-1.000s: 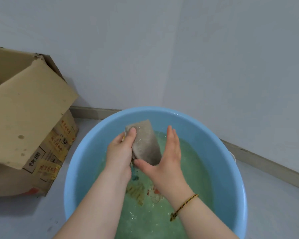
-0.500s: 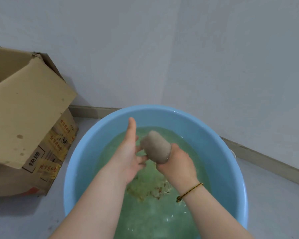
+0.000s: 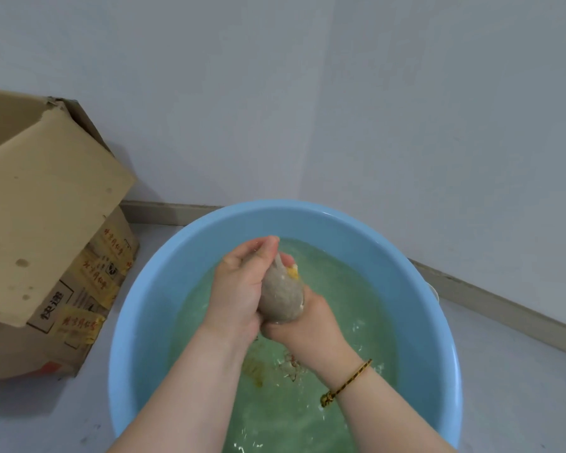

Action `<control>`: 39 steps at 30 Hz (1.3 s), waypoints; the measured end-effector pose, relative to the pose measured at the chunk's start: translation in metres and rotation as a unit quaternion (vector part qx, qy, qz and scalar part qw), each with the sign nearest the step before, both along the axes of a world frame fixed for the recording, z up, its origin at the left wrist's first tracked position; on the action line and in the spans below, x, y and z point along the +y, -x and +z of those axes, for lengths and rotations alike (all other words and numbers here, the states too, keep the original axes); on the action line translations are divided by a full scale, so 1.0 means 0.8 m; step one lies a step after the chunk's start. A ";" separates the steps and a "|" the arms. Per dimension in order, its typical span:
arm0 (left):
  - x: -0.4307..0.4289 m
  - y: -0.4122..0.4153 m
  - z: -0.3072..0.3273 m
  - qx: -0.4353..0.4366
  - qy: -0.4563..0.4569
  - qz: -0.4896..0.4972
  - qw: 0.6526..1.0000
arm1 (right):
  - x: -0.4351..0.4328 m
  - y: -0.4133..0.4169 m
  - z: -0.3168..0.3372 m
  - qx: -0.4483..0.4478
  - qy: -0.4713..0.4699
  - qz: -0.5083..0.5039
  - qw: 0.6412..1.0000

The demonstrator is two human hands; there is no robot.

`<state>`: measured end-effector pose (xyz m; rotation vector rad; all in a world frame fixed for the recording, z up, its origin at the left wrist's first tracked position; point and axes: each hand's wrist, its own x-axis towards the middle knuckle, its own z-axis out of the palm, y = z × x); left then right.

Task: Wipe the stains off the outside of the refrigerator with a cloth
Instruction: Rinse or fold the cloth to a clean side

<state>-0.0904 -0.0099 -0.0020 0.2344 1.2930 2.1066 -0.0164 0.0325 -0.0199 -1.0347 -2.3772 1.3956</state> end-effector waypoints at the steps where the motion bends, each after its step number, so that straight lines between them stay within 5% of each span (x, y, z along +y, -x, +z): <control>1: 0.000 0.001 0.001 -0.001 -0.014 -0.013 1.000 | 0.001 0.000 -0.001 0.004 0.009 0.022 1.000; 6: -0.005 0.003 -0.007 -0.028 -0.015 -0.103 0.994 | 0.005 -0.010 -0.007 0.033 0.231 0.068 0.970; 12: -0.005 0.001 -0.015 -0.123 -0.005 -0.153 0.980 | 0.013 -0.018 -0.008 -0.069 0.262 0.136 0.953; 15: -0.004 0.003 -0.007 -0.185 -0.027 -0.162 0.969 | 0.023 -0.023 0.013 -0.107 0.119 0.181 0.970; 17: -0.003 0.007 0.005 -0.203 -0.047 -0.163 0.964 | 0.029 -0.027 0.034 -0.114 -0.056 0.222 0.967; 20: -0.005 0.017 0.019 -0.178 -0.019 -0.202 0.963 | 0.057 -0.032 0.044 -0.064 -0.460 0.219 0.858; 23: -0.017 0.022 0.021 -0.109 0.121 -0.380 0.910 | 0.090 -0.028 0.048 0.061 -0.627 0.190 0.753; 26: -0.014 0.015 0.035 0.043 0.254 -0.557 0.790 | 0.103 -0.017 0.050 0.124 -0.706 0.260 0.647; 29: 0.008 0.003 0.038 0.268 0.381 -0.493 0.735 | 0.109 -0.007 0.050 0.105 -0.731 0.301 0.604; 32: 0.016 0.002 0.036 0.291 0.381 -0.463 0.746 | 0.111 -0.009 0.048 0.078 -0.721 0.274 0.632; 36: 0.006 0.014 0.044 0.105 0.323 -0.557 0.758 | 0.098 -0.017 0.037 0.082 -0.686 0.266 0.672; 39: 0.020 0.000 0.025 0.165 0.388 -0.473 0.773 | 0.099 -0.014 0.033 0.037 -0.698 0.258 0.667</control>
